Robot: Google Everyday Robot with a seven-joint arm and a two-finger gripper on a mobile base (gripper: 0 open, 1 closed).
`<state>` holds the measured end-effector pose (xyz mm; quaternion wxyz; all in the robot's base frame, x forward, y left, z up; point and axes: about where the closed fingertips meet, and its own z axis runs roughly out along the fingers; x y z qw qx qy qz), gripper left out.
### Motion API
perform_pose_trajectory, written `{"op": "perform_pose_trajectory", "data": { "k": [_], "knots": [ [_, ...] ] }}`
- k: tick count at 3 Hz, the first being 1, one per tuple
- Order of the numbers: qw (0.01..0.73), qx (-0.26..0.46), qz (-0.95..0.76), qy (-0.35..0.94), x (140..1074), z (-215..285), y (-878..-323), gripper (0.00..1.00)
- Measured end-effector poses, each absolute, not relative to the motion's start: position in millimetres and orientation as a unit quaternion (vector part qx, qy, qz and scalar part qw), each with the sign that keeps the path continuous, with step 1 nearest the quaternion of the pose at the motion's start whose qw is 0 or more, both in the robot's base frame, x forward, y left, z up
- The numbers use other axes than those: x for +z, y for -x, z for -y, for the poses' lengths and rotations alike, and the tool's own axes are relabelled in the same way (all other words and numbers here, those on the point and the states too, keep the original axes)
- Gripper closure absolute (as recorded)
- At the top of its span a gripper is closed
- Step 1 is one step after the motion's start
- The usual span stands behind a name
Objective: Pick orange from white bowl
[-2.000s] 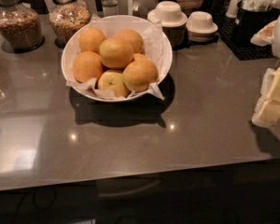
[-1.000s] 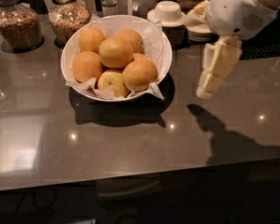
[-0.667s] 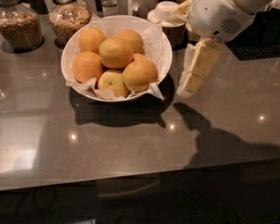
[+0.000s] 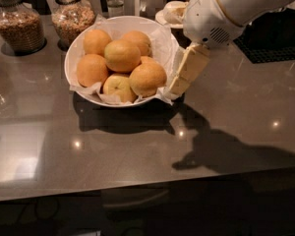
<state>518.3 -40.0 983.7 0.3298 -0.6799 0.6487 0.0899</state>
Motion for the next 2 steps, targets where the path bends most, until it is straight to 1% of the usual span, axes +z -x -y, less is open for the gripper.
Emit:
{"op": "perform_pose_trajectory", "data": {
  "k": [1, 2],
  "knots": [
    [0.359, 0.101, -0.663, 0.649, 980.1, 33.0, -516.0, 0.00],
    [0.397, 0.156, -0.691, 0.584, 964.0, 6.3, -488.1, 0.00]
  ]
}}
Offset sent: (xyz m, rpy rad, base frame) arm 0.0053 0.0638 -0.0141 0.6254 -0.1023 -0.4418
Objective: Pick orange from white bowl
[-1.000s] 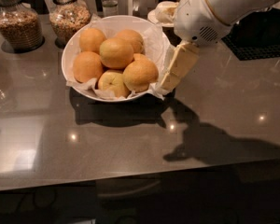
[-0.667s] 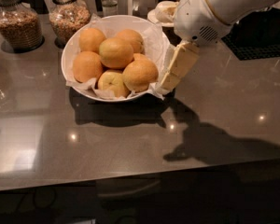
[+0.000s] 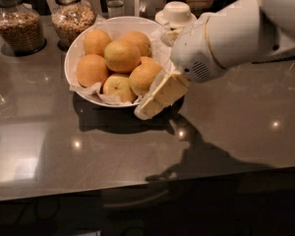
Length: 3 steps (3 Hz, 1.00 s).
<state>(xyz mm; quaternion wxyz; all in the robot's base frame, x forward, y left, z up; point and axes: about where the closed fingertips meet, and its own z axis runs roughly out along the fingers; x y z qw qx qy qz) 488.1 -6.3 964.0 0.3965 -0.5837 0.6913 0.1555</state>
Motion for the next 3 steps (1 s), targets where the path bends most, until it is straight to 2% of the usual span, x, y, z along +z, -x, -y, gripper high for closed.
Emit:
{"op": "perform_pose_trajectory", "data": {
  "k": [1, 2, 3],
  "knots": [
    [0.429, 0.206, -0.713, 0.516, 946.0, -25.3, -478.4, 0.00],
    [0.468, 0.237, -0.728, 0.442, 938.5, -39.7, -500.3, 0.00],
    [0.511, 0.194, -0.751, 0.371, 945.6, -14.5, -518.8, 0.00]
  ]
}}
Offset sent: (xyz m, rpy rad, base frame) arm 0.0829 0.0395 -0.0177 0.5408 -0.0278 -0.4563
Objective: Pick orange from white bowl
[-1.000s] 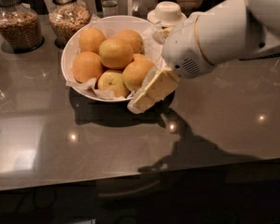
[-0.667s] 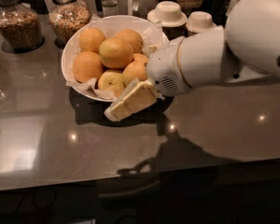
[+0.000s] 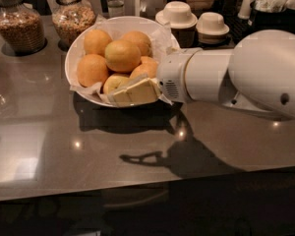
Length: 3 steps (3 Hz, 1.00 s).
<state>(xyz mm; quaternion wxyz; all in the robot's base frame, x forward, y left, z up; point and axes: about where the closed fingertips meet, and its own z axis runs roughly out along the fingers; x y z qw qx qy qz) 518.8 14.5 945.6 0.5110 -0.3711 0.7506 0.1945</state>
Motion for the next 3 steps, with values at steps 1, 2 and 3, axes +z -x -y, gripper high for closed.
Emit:
{"op": "perform_pose_trajectory", "data": {
  "k": [1, 2, 3],
  "knots": [
    [0.539, 0.178, -0.746, 0.349, 959.1, -9.3, -532.9, 0.00],
    [0.539, 0.178, -0.746, 0.348, 958.9, -9.3, -533.0, 0.00],
    [0.532, 0.177, -0.757, 0.335, 934.6, -6.7, -544.2, 0.00]
  ]
}}
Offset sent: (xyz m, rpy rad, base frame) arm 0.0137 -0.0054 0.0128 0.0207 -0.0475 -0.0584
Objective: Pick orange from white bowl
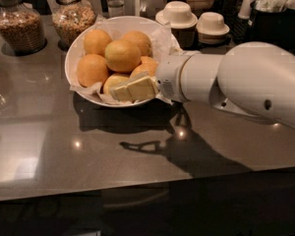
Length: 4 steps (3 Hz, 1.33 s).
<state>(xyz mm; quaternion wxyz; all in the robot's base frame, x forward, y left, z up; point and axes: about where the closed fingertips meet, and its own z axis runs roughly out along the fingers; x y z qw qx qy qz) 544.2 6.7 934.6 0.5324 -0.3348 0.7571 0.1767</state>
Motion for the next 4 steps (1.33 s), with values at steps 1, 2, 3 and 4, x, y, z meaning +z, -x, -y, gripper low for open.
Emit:
{"op": "perform_pose_trajectory", "data": {
  "k": [1, 2, 3, 4],
  "knots": [
    [0.525, 0.173, -0.770, 0.319, 907.8, -1.4, -560.4, 0.00],
    [0.519, 0.170, -0.778, 0.312, 889.2, -1.1, -569.3, 0.00],
    [0.519, 0.170, -0.778, 0.312, 895.0, -1.1, -569.3, 0.19],
    [0.519, 0.170, -0.778, 0.312, 895.1, -1.1, -569.3, 0.43]
  ]
}}
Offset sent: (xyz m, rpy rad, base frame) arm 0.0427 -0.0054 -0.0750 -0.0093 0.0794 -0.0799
